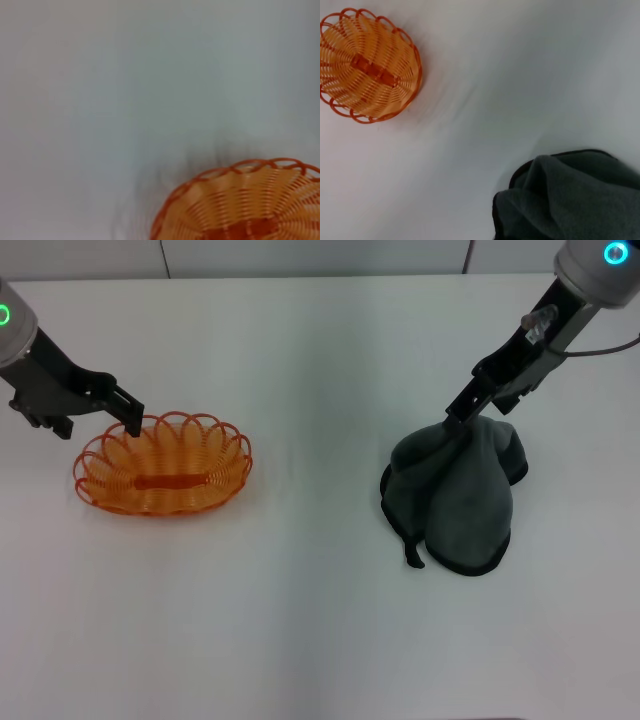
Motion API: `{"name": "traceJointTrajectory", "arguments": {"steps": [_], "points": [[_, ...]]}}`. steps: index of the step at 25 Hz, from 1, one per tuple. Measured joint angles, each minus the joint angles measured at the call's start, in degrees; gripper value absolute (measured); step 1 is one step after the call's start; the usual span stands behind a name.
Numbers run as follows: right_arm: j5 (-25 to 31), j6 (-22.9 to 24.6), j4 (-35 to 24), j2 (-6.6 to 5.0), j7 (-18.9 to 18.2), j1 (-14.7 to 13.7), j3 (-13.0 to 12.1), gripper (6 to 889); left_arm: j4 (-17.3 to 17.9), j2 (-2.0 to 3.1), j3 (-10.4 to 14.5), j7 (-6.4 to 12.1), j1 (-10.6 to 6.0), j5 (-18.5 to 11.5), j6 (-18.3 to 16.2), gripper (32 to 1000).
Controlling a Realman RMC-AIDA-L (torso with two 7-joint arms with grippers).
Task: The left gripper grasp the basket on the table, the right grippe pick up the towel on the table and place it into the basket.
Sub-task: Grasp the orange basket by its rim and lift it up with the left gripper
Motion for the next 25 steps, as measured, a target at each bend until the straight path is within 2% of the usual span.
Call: {"name": "traceJointTrajectory", "arguments": {"steps": [9, 12, 16, 20, 25], "points": [[0.0, 0.1, 0.0, 0.03, -0.5, 0.0, 0.0, 831, -1.9, 1.02, 0.2, 1.83, 1.76, 0.3, -4.4, 899], [0.0, 0.1, 0.0, 0.04, -0.7, 0.0, 0.0, 831, -2.2, 1.17, 0.2, 2.30, 2.31, 0.4, -5.9, 898], [0.0, 0.2, 0.0, 0.07, -0.7, 0.0, 0.0, 831, -2.6, 1.29, 0.2, 2.55, 2.75, 0.5, -7.0, 897], [0.0, 0.2, 0.0, 0.16, -0.9, 0.1, 0.0, 830, -4.1, 1.31, 0.2, 3.56, 2.96, 0.5, -8.3, 896], [0.2, 0.2, 0.0, 0.17, -0.9, 0.2, 0.0, 830, -5.6, 1.03, 0.2, 4.49, 3.46, 0.5, -10.0, 895]]}}
